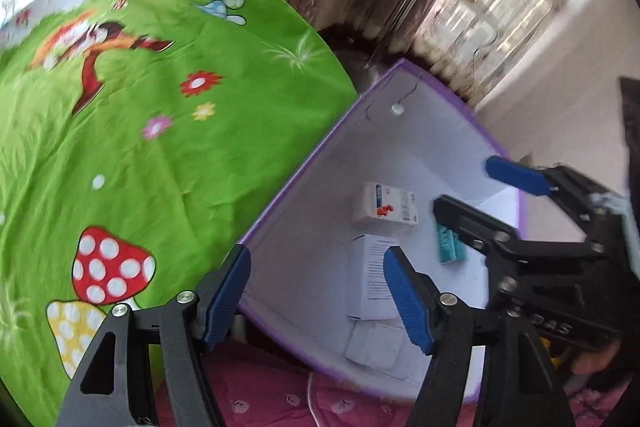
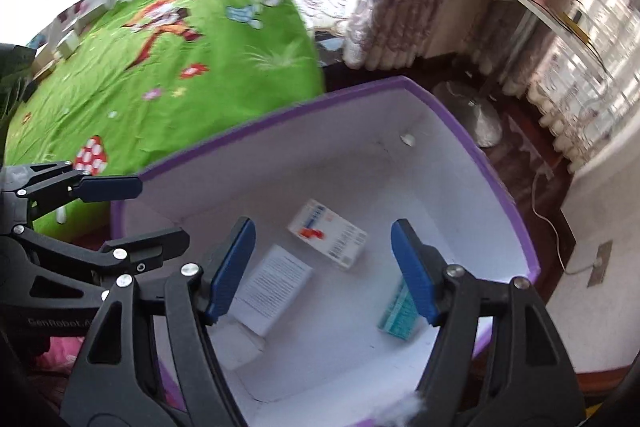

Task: Organize rigid objects
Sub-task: 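Move both grippers back over the table, then grasp the white plastic holder with the left gripper while the right grasps the blue box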

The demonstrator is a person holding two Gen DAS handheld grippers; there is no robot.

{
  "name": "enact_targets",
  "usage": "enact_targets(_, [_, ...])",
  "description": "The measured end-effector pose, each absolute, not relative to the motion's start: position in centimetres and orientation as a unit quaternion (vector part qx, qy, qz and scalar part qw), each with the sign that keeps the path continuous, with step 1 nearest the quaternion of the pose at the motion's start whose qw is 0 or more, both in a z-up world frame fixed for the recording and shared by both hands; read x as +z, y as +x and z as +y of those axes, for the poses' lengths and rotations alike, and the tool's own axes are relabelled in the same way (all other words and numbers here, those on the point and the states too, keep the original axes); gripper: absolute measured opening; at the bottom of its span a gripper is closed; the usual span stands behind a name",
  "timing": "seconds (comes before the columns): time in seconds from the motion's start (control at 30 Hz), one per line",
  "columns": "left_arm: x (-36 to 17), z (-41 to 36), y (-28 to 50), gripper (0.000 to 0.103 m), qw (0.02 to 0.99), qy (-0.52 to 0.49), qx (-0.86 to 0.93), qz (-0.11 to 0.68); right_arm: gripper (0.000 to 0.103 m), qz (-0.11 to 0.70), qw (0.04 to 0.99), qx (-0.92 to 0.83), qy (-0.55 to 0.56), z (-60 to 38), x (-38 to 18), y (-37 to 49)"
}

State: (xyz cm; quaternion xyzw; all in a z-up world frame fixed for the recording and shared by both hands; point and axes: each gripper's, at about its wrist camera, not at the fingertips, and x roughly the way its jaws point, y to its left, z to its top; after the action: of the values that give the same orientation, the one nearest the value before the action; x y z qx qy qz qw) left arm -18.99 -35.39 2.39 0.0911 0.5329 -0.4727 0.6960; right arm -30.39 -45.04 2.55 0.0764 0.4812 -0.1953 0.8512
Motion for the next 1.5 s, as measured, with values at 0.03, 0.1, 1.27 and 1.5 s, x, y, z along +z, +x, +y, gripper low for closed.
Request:
enact_targets(0.03, [2.6,-34.0,-18.3,0.069,0.703,0.067,-0.468,0.531,0.074,0.480,0.855,-0.185,0.068,-44.2,2.8,-29.5])
enact_targets(0.1, [3.2,-30.7,-17.0,0.070,0.743,0.052,-0.427,0.514,0.074,0.474,0.866,-0.155,0.050,-42.1,3.3,-27.5])
enact_targets(1.27, [1.3,6.5,10.5,0.067,0.882,-0.011,0.039,0.469,0.083,0.447,0.882,0.136,-0.057,-15.5,-1.5,-0.1])
enact_targets(1.5, [1.6,7.6,1.6,0.064,0.899,-0.008,0.064,0.434,0.083,0.457,0.871,0.176,-0.031,-11.5,-1.1,3.5])
